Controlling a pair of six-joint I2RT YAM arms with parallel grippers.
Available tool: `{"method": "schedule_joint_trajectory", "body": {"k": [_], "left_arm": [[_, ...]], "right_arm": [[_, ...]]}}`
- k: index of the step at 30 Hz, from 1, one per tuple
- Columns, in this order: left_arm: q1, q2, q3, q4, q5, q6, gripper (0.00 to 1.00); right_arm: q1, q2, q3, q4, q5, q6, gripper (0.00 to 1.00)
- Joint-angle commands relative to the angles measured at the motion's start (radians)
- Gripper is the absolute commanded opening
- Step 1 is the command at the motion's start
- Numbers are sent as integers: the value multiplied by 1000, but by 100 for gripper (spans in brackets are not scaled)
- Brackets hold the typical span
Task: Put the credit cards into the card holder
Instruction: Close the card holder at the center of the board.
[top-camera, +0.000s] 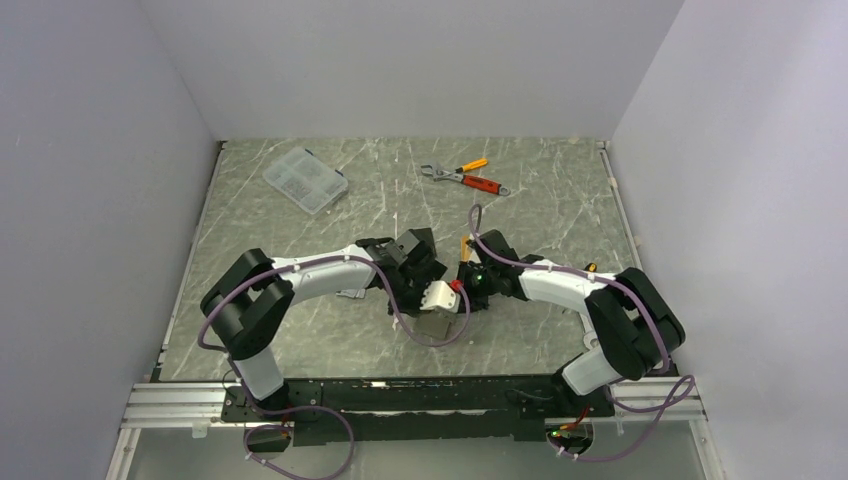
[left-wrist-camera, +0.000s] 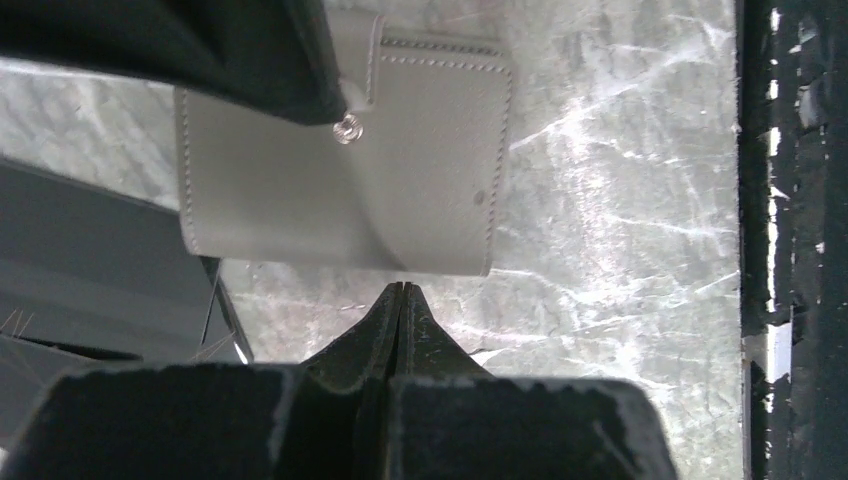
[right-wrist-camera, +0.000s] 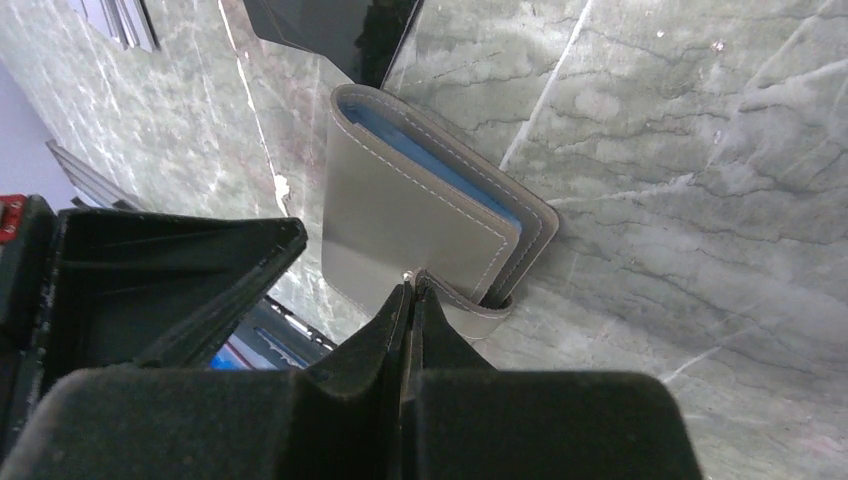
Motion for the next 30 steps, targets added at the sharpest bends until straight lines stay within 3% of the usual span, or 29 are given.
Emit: {"method": "schedule_joint_trajectory", "body": {"k": [1, 10, 30], "left_arm": [[16, -47, -8, 35, 38, -14, 0], [33, -21, -29, 100, 92, -56, 0], [-7, 44, -36, 98, 50, -11, 0]], "right_arm": [[4, 10, 41, -114, 78, -63, 0], [31, 25, 85, -141, 58, -70, 0], [70, 86, 159, -175, 44, -58, 0]]}}
